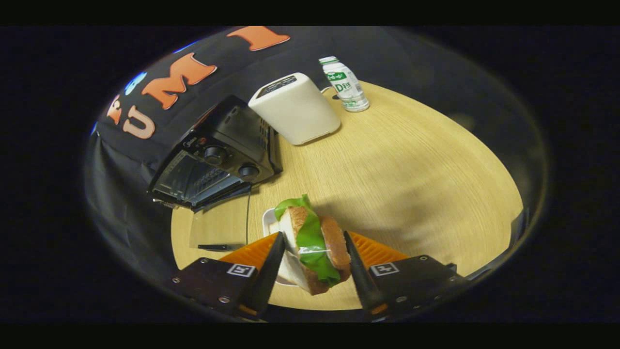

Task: Open the toaster oven, put the food inside, and close the toaster oven door.

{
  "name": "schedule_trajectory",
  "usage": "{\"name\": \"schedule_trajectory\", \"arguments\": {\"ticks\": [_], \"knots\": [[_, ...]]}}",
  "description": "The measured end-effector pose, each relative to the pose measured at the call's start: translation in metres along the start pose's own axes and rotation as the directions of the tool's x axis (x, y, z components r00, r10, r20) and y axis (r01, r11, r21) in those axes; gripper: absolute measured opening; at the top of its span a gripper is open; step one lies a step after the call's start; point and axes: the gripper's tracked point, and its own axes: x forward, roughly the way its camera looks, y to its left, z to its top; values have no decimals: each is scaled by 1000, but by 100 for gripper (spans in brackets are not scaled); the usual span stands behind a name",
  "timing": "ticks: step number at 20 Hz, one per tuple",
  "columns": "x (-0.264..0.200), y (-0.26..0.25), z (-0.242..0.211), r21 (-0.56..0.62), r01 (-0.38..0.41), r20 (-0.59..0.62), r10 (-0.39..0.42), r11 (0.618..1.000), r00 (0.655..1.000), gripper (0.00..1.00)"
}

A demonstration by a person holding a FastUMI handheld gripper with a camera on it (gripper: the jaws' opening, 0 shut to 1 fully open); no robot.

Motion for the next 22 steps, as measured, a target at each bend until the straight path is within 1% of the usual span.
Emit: {"name": "schedule_trajectory", "arguments": {"ticks": [2,4,6,8,10,13,16,19,22], "knots": [[-5,4,2,9,-5,6,4,1000,1000,61],[-12,13,9,53,-28,32,26,998,999,49],[-17,14,12,73,-6,45,3,997,999,37],[-25,24,14,53,-9,59,6,999,998,36],[-36,41,22,41,-34,86,31,999,996,37],[-46,66,32,-9,-46,123,46,999,991,36],[-54,108,44,-19,-115,154,116,993,981,36],[-50,141,46,-36,-186,160,189,982,969,37],[-36,168,43,-34,-227,145,230,973,962,36]]}}
